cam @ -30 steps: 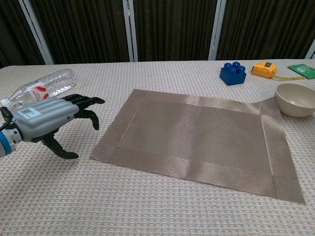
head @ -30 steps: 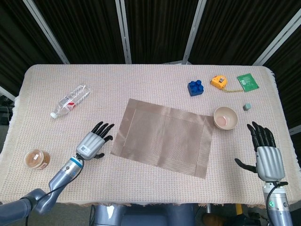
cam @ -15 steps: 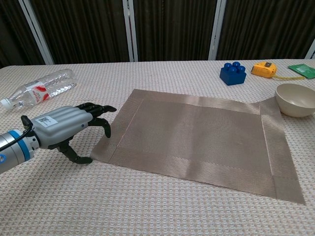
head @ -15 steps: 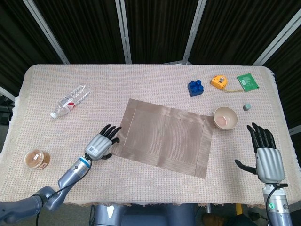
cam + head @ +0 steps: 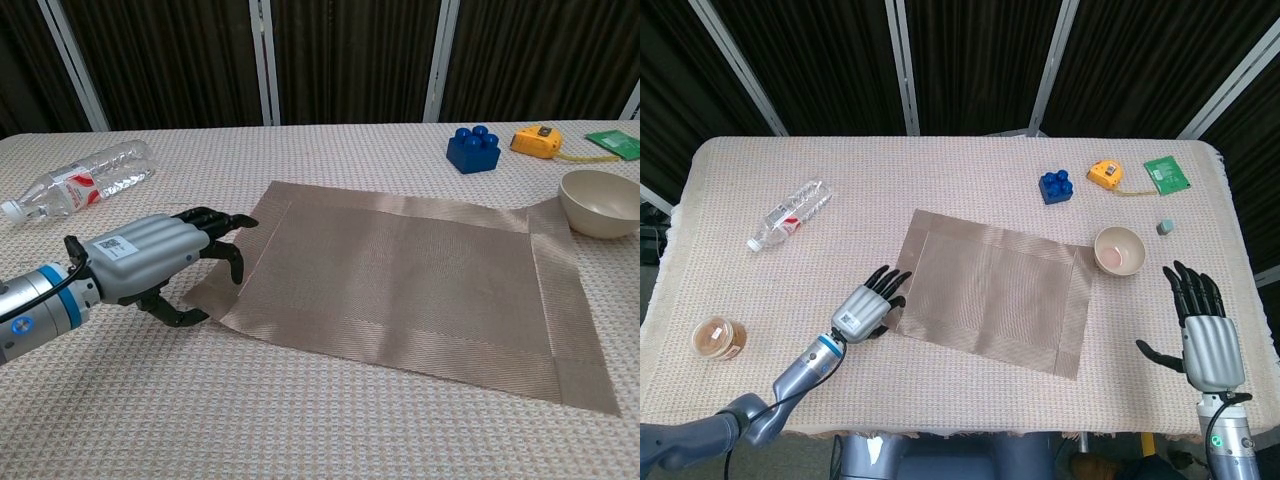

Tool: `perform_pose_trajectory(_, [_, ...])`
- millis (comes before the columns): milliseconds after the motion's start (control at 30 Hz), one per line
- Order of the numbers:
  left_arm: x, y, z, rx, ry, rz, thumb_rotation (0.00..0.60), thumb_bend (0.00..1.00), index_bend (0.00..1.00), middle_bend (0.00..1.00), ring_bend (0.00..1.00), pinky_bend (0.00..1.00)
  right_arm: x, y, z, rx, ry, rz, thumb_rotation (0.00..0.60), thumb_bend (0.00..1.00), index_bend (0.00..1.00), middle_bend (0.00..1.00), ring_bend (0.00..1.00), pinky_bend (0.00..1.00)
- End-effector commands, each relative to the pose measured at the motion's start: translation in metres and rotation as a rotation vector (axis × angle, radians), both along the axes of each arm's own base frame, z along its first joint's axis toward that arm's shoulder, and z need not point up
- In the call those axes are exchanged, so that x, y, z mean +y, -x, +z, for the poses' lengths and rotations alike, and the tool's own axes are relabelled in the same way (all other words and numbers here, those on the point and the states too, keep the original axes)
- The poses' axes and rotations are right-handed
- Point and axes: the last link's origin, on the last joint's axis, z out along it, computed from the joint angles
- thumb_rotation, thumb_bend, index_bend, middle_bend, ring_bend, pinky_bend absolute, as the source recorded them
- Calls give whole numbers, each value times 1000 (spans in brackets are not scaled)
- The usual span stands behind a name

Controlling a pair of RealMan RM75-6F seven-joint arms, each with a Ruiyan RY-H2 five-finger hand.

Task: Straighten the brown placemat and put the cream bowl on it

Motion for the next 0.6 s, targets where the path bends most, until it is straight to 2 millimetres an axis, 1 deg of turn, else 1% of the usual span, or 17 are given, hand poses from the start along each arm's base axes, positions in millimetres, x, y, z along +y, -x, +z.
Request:
perform_pose_trajectory(33, [1,-3,-2,-1,2,4,600,413,394,0,0,0,1,-1,1,-4,1,5,600,0,0,0,0,0])
perform_pose_trajectory(167, [2,-7,-6,3,6,8,600,413,402,0,0,0,2,-3,3,-8,6,13,600,0,0,0,0,0])
perform_pose_trajectory(267, [3,-10,-7,-1,6,12,600,415,442,0,0,0,2,-4,4,-11,9,18,600,0,0,0,0,0])
perform_pose_trajectory(433, [1,-11,-11,-3,21,31,600,432,577,0,0,0,4,-5,4,-22,5,19,600,0,0,0,0,0])
perform_pose_trajectory(533, [-1,-12,-12,-13,28,42,600,440,695,0,0,0,4,-5,5,-25,2,19,600,0,0,0,0,0])
perform_pose_trajectory(567, [-1,-12,-12,-14,29,43,600,443,724,0,0,0,4,-4,5,-25,2,19,600,0,0,0,0,0])
perform_pose_trajectory(600, [-2,-12,-12,-14,29,40,600,444,733,0,0,0,4,-4,5,-26,3,20,600,0,0,0,0,0])
